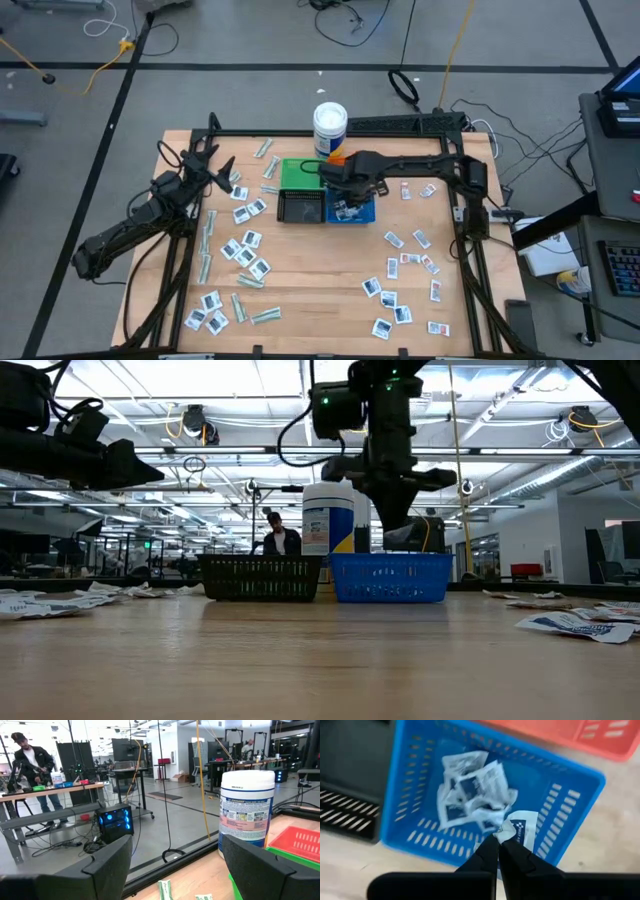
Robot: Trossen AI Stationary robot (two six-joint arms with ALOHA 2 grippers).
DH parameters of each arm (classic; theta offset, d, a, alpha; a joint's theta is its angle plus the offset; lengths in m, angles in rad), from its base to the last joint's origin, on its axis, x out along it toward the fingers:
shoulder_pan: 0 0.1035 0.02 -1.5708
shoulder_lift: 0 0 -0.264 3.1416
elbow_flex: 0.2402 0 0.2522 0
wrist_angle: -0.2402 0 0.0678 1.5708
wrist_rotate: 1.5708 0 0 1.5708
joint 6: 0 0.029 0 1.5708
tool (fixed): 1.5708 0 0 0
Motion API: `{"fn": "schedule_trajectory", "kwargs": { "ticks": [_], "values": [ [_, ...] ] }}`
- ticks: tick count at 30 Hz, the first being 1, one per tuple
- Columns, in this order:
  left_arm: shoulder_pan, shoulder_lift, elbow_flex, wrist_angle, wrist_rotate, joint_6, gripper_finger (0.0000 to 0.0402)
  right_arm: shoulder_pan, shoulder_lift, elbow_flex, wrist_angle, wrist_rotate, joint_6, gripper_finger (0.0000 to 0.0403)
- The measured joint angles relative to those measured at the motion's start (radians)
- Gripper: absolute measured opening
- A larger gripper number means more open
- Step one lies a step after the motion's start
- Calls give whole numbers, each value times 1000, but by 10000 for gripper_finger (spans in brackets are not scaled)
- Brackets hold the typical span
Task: Pick & Place First Aid Supplies
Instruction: Put the blue alcohol pad into the blue basket
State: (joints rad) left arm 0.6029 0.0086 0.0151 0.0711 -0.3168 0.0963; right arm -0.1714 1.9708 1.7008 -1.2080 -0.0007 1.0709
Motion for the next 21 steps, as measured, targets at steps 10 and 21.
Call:
{"fn": "schedule_trajectory", "kwargs": {
  "ticks": [10, 21],
  "values": [
    [0, 0, 0, 0, 0, 0, 308, 3, 83, 0, 91, 45, -44, 3],
    [0, 0, 0, 0, 0, 0, 308, 8, 91, -1, 201, 26, -93, 53]
  ]
}}
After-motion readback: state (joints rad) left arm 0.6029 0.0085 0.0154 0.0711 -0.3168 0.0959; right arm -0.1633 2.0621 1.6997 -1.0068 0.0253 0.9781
